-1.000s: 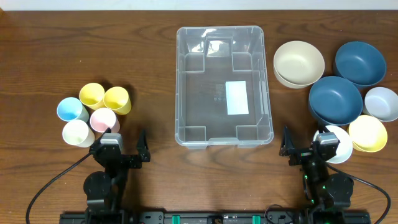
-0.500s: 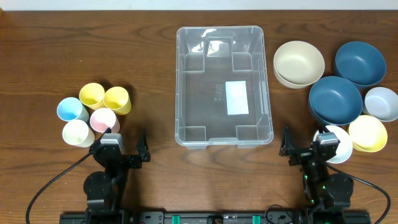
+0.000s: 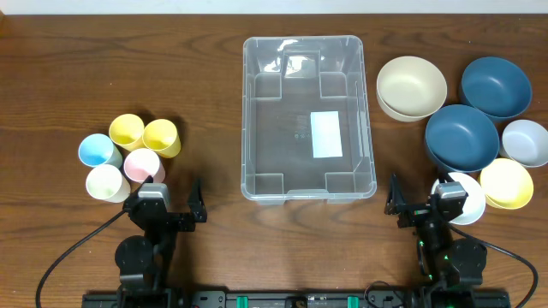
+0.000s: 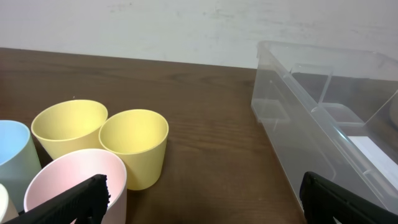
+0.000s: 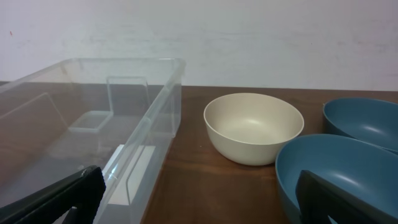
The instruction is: Pack container
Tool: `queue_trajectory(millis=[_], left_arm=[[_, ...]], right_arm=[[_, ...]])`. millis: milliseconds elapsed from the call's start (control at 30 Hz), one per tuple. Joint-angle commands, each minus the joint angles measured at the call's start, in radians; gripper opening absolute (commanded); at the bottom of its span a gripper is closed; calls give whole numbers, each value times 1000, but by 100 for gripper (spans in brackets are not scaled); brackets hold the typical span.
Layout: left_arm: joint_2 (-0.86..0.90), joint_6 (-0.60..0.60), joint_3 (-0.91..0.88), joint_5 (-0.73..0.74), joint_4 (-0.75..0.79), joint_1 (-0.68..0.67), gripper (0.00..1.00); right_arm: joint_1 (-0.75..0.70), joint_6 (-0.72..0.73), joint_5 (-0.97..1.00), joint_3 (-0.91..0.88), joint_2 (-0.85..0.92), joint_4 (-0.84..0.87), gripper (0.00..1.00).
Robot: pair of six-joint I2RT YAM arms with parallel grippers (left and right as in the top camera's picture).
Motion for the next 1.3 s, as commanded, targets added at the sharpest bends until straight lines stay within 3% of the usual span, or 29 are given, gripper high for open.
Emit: queue_trajectory(millis=[0,633,767,967,1067,1200,1267], left_arm=[[-6,14,-24,9,-11,7,98],[-6,14,-24,10,-12,7,98],[-6,14,-25,10,-12,7,98],[-6,14,-25,10,-12,7,98],[-6,14,-25,10,-12,7,98],[-6,14,-25,10,-12,7,98],[-6,14,-24,10,-12,7,98]], right_arm=[[-9,5,9,-2,-4,-5,99],[-9,5,16,-2,-5,7,99],[-8,18,-98,-1,-5,73,99],[-9,-23,-98,117,0,82,99],[-9,-44,-80,259,46,-4,99],[-10,-69,41,523,215,-298,99],[-10,-106,10,658,322,-467,99]])
